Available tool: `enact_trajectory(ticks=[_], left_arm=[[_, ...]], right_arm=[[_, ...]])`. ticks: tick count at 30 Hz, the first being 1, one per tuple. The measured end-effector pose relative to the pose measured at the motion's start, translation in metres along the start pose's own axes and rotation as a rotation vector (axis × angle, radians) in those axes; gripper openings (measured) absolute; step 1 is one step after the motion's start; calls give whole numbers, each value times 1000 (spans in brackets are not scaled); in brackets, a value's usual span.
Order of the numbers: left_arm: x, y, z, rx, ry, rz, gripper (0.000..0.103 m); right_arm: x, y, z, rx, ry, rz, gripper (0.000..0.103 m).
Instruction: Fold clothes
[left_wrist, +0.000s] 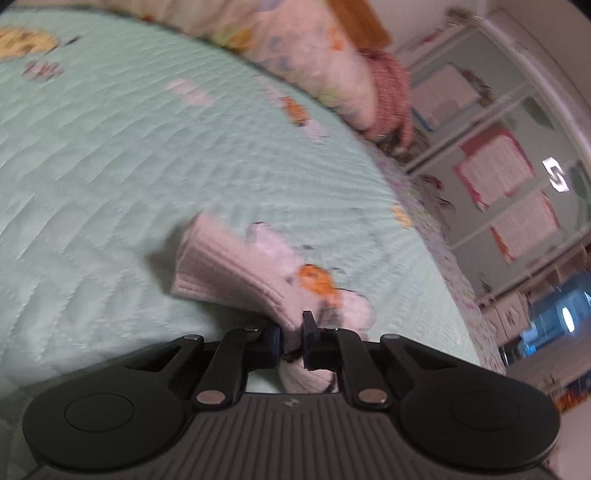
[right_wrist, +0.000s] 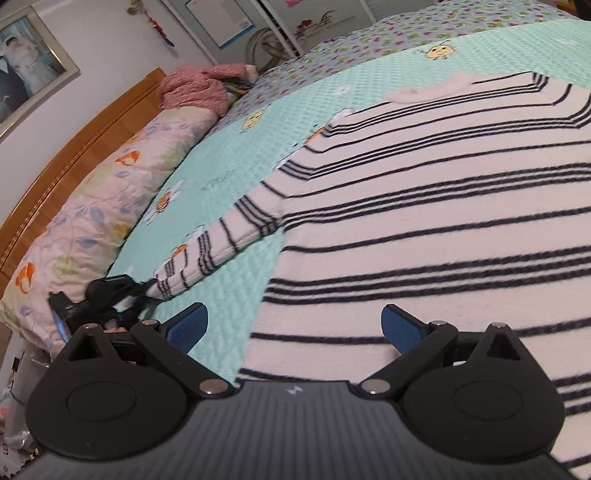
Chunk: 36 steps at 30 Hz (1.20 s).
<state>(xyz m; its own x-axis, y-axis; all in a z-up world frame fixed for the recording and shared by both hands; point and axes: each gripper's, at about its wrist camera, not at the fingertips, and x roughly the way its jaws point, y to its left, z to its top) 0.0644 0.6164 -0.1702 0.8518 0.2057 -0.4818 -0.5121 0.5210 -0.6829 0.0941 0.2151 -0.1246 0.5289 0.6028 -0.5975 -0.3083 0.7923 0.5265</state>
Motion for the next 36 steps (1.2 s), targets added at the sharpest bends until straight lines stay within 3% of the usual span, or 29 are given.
enact_trajectory(ticks=[4, 9, 13, 16, 20, 27, 29, 34, 36], left_arm=[[-20, -37, -3, 86, -16, -192, 8], [-34, -86, -10, 162, 11, -358, 8], [-42, -120, -30, 305, 61, -448, 8], [-47, -135, -57, 432, 79, -455, 8], [-44, -138, -86, 549, 100, -448, 8], [-42, -140, -118, 782, 68, -452, 8], [-39, -138, -122, 819, 64, -447, 8], [-32, -132, -130, 904, 56, -435, 9], [-29, -129, -132, 923, 58, -433, 9]], right_arm=[[-2, -11, 15, -3, -17, -35, 100], [0, -15, 37, 4, -31, -44, 100], [0, -20, 47, 52, -42, 57, 100], [7, -17, 59, 105, -34, 159, 100], [22, 8, 79, 61, -18, 250, 100], [67, 43, 96, -71, 124, 191, 100], [79, 33, 93, 16, 168, 182, 100], [94, 1, 71, 291, 236, 282, 100], [97, -2, 66, 340, 251, 294, 100]])
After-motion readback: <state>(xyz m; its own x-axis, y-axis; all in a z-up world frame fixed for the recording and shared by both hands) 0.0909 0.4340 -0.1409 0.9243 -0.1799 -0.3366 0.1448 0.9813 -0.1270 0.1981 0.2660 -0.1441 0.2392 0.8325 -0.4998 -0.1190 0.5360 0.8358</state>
